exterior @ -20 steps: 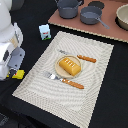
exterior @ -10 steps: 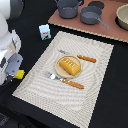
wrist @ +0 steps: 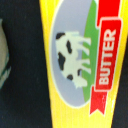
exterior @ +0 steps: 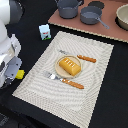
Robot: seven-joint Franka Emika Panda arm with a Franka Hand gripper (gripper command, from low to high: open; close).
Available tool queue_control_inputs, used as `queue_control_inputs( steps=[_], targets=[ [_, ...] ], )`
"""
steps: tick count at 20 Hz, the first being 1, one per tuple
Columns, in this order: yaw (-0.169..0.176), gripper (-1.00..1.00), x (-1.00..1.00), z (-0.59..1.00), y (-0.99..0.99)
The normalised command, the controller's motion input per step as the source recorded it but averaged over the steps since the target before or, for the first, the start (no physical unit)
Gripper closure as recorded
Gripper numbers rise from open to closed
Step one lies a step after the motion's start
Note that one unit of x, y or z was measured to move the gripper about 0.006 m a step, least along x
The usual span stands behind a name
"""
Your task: Place the bread, butter, and milk from the table onto the serving area.
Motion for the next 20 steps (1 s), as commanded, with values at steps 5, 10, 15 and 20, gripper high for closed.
queue_control_inputs(
  steps=[5, 10, 15, 20],
  targets=[
    [0.006, 1.0, -0.08, -0.18, -0.03],
    [0.008, 1.0, -0.04, -0.14, -0.05],
    [0.007, 1.0, 0.07, 0.21, -0.02],
    [-0.017, 1.0, 0.3, 0.86, 0.09]
  ],
)
